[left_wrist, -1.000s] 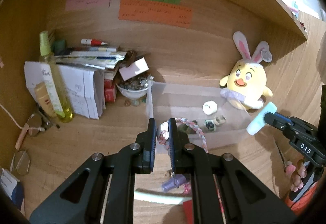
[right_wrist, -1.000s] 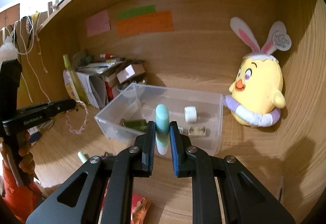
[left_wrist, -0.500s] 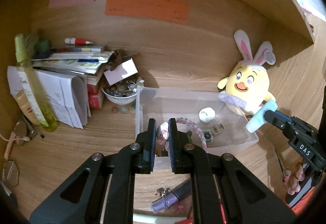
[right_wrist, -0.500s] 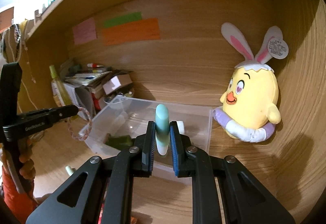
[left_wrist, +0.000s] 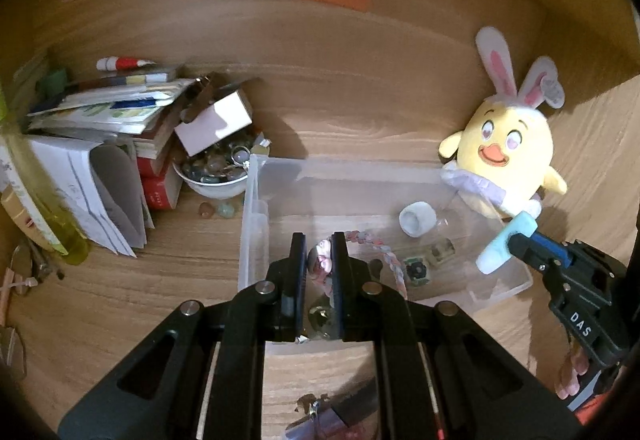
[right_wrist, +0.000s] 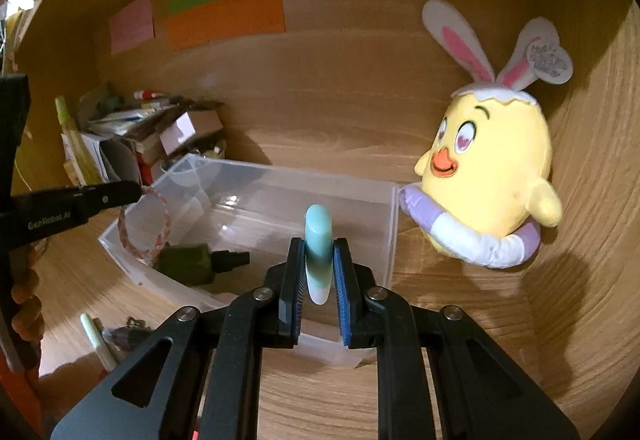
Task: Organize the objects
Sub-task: 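Carry the bracelet and teal bottle into the clear box and open both tools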
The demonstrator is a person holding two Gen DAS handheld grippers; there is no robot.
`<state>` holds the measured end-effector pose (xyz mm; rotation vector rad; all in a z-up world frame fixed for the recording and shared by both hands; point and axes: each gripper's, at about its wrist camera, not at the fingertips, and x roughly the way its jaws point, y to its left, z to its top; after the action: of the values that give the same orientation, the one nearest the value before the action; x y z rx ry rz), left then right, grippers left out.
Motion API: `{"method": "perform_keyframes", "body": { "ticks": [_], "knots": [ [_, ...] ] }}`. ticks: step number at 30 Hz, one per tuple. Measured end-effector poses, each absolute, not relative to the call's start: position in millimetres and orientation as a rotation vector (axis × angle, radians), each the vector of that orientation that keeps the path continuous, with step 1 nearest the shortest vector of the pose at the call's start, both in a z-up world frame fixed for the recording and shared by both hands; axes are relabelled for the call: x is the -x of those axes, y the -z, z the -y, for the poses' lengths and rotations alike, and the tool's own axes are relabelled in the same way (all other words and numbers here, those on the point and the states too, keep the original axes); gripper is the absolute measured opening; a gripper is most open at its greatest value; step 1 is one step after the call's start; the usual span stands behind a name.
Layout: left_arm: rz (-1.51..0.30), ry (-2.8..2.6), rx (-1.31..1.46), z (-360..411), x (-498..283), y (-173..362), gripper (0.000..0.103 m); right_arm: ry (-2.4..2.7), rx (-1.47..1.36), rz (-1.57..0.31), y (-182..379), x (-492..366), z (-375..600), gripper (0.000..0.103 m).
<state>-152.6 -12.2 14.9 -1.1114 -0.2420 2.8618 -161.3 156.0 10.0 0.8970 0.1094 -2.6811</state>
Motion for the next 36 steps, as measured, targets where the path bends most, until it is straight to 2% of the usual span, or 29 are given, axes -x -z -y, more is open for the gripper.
{"method": "perform_keyframes", "body": {
  "ticks": [11,12,16,20,23,30,33,36],
  "knots": [
    [0.193,-2.815,1.177,5,165,2,0.011,2.648,-0.957,-0.258,12,166,-128,0.013],
    [0.190,-2.812,1.180,5,165,2,0.013,2.644,-0.958,-0.263,13,166,-127,0.013],
    [0.199,-2.811,1.174,4,164,1,0.033,2.630,-0.963,-0.281,14,164,-122,0.014],
    [0.197,-2.820,1.145,3,158,-5,0.038,2.613,-0.958,-0.239,11,163,-124,0.036],
    [0.197,-2.830,1.119,1,151,-12,0.052,2.620,-0.931,-0.231,6,159,-124,0.046],
    [0.162,-2.851,1.069,-3,132,-26,0.073,2.626,-0.880,-0.210,-7,146,-128,0.073],
    [0.156,-2.864,1.048,-2,121,-32,0.078,2.628,-0.859,-0.199,-12,139,-131,0.081],
    [0.173,-2.873,1.042,4,111,-36,0.092,2.633,-0.854,-0.200,-15,132,-134,0.082]
  ]
}}
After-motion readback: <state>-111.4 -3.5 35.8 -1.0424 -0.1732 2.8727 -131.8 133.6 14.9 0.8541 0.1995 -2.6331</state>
